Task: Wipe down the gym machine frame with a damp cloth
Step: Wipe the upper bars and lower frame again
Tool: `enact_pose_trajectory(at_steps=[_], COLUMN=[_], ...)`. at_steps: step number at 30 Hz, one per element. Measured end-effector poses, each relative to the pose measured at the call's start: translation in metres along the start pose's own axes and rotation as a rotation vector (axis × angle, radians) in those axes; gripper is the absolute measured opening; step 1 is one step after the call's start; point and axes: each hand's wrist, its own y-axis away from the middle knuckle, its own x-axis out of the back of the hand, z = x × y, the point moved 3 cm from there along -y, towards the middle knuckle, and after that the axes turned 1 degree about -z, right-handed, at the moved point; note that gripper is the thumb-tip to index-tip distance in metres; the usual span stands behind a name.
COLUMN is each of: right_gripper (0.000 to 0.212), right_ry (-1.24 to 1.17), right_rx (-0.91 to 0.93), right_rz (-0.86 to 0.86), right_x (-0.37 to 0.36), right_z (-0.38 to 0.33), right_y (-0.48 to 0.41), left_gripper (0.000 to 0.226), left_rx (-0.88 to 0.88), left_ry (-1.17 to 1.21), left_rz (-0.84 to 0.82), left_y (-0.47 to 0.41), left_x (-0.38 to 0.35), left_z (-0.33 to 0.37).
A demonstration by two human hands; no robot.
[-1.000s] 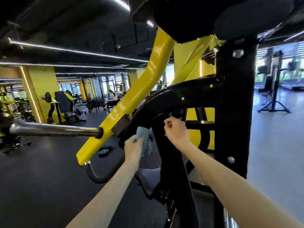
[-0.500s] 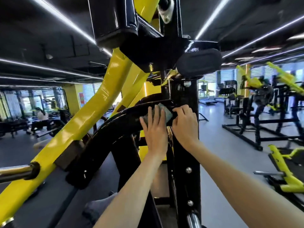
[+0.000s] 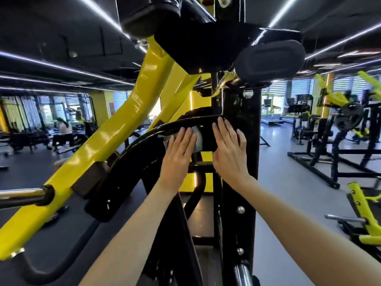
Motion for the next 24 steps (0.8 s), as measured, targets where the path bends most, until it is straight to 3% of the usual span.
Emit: enact_pose_trajectory(at_steps=[3,5,8,11,13,16,19,22,24], right_gripper=[0.067,0.068,0.061,0.054,0.053,0.050,0.048,0.048,0.052], right_ry=[0.018,0.079,0.134,0.112,0.096,0.088,0.105,0.116,0.108], right_rx=[0.022,0.002,-0.028,-0.047,-0.059,-0.052,0.012,0.061,0.054], right_rz=[-0.005,0.019,0.058,0.124,0.172,0.218,0.222,0.221,0.200], right_x=[-0.010,-0.015,-0.019,-0.023,-0.026,-0.028,-0.025,-0.018,-0.016], right_z=[0.002,0.003,-0.002,-0.005,-0.005,-0.007,0.001,0.009,0.010], right_y=[0.001,0.003,0.001,0.001,0.001,-0.001,-0.001,-0.003,-0.002], left_gripper=[0.068,0.069,0.064,0.057,0.054,0.055,0.054,0.057,0.055], left_rx=[-0.027,-0.041,-0.102,-0.241,-0.199,-0.143,-0.215,-0.247,-0.141], left_ry=[-0.083,-0.084,-0.092,-0.202,-0.179,-0.077,-0.039,-0.120,-0.116], left_rz=[-0.013,0.004,-0.015,-0.097,-0.070,-0.040,-0.027,-0.067,-0.042], left_y=[0.029,0.021,0.006,0.023,0.031,0.002,-0.021,0.006,0.036], left_x=[0.009,0.006,0.001,0.018,0.027,0.009,0.000,0.009,0.018], left_z=[-0.041,-0.025,-0.016,-0.060,-0.071,-0.019,0.023,-0.029,-0.062])
